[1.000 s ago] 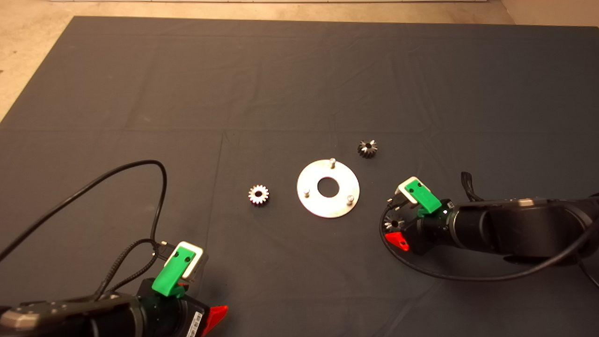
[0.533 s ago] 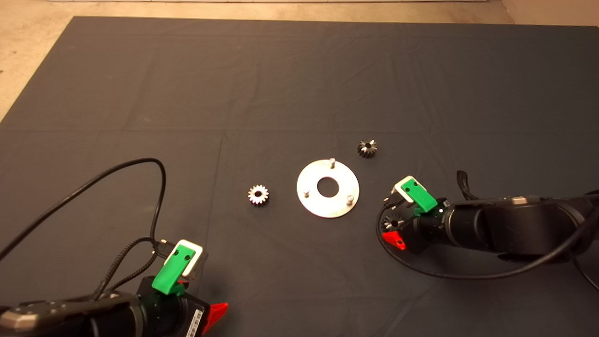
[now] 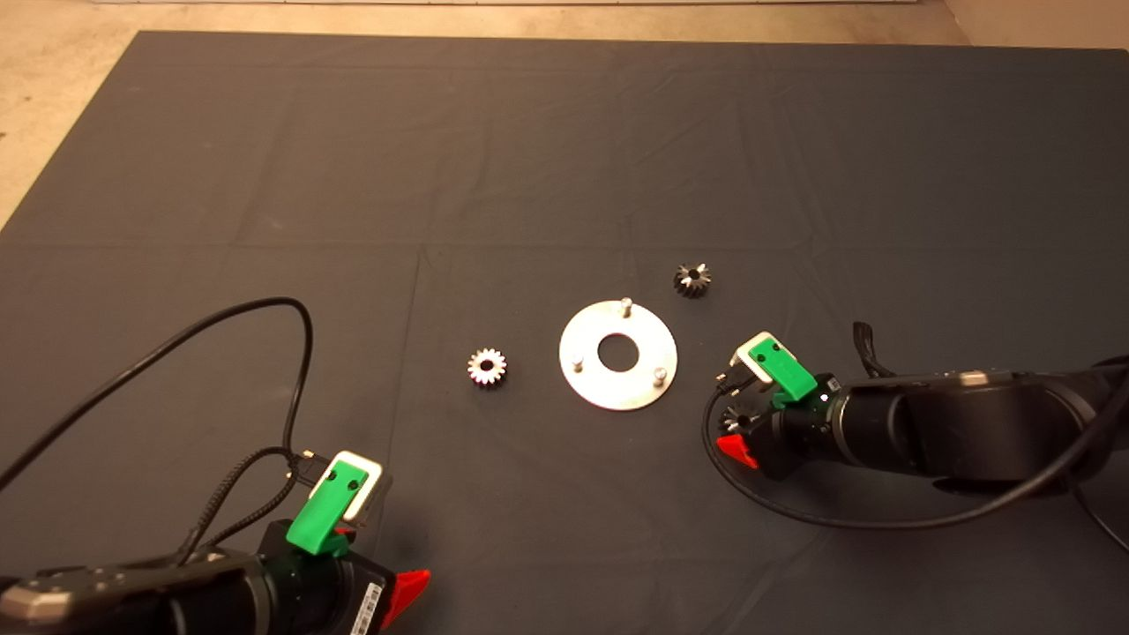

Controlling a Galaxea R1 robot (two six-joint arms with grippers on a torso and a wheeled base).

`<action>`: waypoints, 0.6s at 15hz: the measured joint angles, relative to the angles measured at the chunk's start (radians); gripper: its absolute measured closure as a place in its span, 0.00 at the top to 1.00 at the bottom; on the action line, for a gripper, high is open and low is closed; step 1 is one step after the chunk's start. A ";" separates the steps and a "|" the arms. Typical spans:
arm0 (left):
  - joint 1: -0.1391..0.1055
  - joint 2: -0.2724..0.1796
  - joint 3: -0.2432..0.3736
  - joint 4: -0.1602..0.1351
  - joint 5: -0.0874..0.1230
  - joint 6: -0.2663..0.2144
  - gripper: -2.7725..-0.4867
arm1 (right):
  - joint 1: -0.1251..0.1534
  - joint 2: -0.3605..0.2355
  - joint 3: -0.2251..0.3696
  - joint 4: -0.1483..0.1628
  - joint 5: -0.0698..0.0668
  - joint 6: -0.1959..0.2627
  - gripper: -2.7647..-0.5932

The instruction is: Install three planetary gears onto the carrier pins

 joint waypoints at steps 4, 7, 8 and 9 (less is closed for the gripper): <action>0.000 0.000 0.000 0.001 0.000 -0.004 0.69 | 0.000 0.000 0.000 0.000 0.043 0.010 0.63; 0.000 0.000 0.000 0.001 0.000 -0.010 0.69 | 0.000 -0.004 0.000 0.000 0.046 0.015 0.56; 0.000 0.000 0.000 0.001 0.000 -0.010 0.69 | 0.000 -0.006 0.000 0.000 0.046 0.015 0.52; 0.000 0.000 0.000 0.001 0.000 -0.009 0.69 | 0.000 -0.006 0.000 0.000 0.047 0.015 0.51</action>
